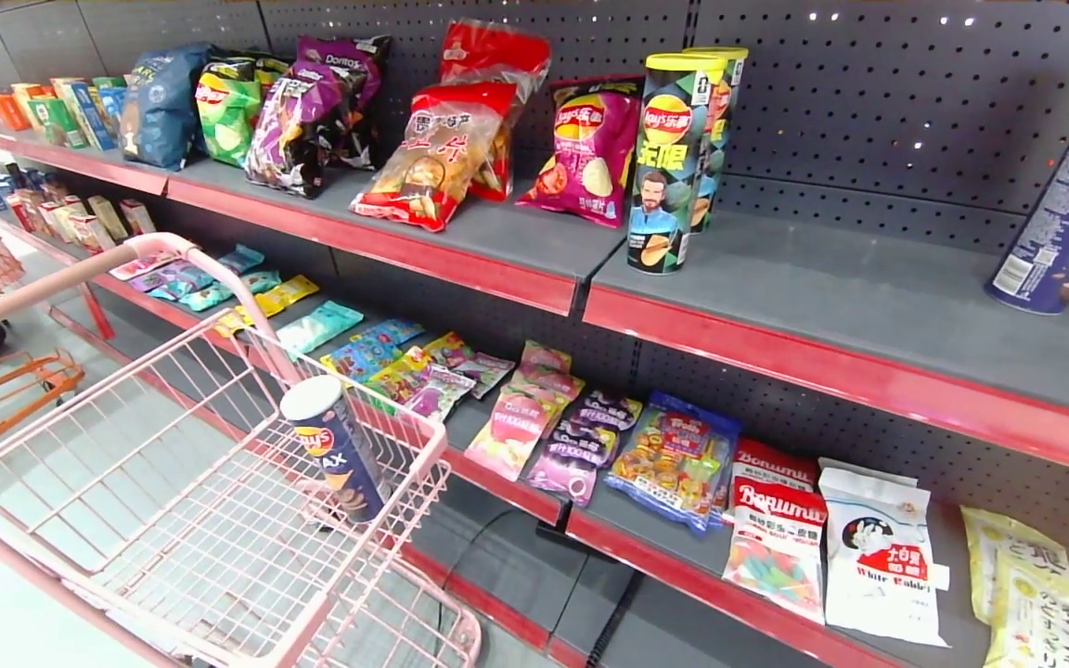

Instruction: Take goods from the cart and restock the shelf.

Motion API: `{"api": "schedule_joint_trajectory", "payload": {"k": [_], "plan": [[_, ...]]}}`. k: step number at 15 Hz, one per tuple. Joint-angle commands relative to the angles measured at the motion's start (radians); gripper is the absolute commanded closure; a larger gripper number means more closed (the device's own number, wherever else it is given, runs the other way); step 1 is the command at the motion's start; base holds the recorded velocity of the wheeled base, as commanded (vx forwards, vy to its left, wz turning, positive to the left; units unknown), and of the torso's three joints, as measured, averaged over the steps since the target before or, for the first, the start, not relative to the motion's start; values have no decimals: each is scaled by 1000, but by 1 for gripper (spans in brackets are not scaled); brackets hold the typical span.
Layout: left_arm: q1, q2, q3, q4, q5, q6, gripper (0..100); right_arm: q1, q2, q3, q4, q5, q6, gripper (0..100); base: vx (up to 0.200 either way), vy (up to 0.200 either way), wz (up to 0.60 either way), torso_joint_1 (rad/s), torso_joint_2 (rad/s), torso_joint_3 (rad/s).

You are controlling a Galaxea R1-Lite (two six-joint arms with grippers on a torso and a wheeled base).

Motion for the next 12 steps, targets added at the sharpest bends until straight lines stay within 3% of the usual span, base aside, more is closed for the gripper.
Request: {"api": "schedule_joint_trajectory", "payload": {"k": [1,2,3,4,6,7,8,9,10,11,12], "plan": [[-12,162,-178,-2,21,-33,0,0,0,0,0,0,0,0,0,0,0,-22,56,46],[-12,375,-363,-5,64,-146,0,0,0,0,0,0,0,0,0,0,0,0,0,0],[-11,555,-525,-9,81,-240,0,0,0,0,0,0,0,0,0,0,0,0,0,0],[-9,698,-581,-21,76,-258,0,0,0,0,0,0,0,0,0,0,0,0,0,0],[-12,889,-538,-128,1,-237,0,0,0,0,0,0,0,0,0,0,0,0,0,0],[6,1060,-482,-288,-71,-237,0,0,0,0,0,0,0,0,0,0,0,0,0,0],[40,1184,-439,-389,-108,-221,0,0,0,0,0,0,0,0,0,0,0,0,0,0],[52,1222,-426,-417,-114,-208,0,0,0,0,0,0,0,0,0,0,0,0,0,0],[98,1425,-337,-593,-120,-128,0,0,0,0,0,0,0,0,0,0,0,0,0,0],[98,1506,-304,-685,-120,-123,0,0,0,0,0,0,0,0,0,0,0,0,0,0],[97,1669,-250,-897,-137,-119,0,0,0,0,0,0,0,0,0,0,0,0,0,0]]}}
